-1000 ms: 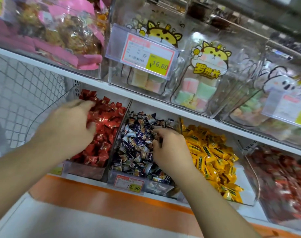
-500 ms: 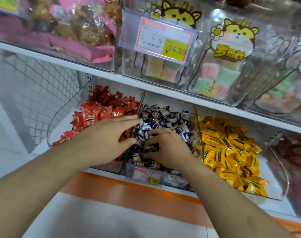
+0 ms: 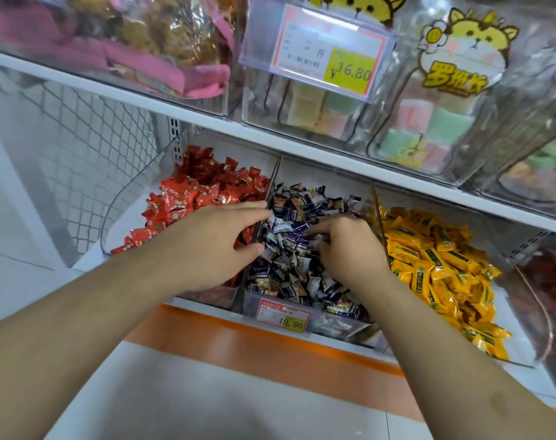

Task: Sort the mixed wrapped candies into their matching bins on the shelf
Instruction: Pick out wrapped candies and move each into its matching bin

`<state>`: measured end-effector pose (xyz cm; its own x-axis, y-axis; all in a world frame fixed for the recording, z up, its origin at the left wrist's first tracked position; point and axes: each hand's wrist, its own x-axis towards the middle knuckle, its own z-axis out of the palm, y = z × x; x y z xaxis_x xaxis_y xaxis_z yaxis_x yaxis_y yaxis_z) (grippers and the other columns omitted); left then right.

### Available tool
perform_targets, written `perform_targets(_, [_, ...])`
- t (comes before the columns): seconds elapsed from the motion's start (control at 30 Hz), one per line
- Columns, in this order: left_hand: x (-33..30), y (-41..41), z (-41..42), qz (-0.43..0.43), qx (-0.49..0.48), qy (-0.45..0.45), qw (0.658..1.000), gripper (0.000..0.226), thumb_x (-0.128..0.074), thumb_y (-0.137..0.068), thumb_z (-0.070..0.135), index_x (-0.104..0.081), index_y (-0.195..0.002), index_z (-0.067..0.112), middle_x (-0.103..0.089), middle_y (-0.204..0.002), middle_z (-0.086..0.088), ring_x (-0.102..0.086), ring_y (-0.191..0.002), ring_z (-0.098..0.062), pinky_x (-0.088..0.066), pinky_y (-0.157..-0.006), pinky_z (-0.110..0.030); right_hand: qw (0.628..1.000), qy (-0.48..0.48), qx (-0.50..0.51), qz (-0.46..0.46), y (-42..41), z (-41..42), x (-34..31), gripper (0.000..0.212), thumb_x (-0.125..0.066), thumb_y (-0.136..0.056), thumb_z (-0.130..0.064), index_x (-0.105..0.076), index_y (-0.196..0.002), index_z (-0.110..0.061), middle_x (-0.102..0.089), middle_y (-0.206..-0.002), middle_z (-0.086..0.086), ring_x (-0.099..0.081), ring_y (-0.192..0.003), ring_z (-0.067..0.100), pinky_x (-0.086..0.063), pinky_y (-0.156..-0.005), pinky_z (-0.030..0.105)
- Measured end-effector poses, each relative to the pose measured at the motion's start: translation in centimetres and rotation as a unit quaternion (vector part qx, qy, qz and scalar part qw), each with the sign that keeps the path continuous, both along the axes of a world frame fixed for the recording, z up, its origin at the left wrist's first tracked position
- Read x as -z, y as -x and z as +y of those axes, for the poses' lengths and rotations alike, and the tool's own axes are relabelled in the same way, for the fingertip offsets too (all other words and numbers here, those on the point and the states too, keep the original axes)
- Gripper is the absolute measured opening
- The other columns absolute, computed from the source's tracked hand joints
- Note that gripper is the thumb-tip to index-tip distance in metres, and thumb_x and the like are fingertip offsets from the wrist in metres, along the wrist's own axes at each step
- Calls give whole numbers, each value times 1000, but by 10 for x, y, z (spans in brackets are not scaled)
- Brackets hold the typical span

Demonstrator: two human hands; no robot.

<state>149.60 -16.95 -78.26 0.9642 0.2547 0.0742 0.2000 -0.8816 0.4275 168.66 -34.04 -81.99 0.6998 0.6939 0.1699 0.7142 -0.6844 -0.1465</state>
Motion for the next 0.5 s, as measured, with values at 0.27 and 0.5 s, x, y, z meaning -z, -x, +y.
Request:
perform_targets(0.27, [1,-1,-1,0,-4,10,1000,61,-56,-103,45,-31,-158,45,-18,-164,32,-24,-152,-1,-19,-121,-27,976,-12,-204,77,29,2,-9,53,-78,-86,-49,-65,-136,-35,-58,-141,-11,-46,-132,10,-37,-113,32])
perform_targets(0.5, [3,-1,-1,4,-8,16,1000,59,-55,-103,44,-32,-157,47,-17,-163,34,-24,-152,0,-18,-121,-27,968,34,-206,138,28,7,4,37,-83,-81,-49,-79,-115,-34,-56,-142,-15,-50,-129,8,-46,-106,32])
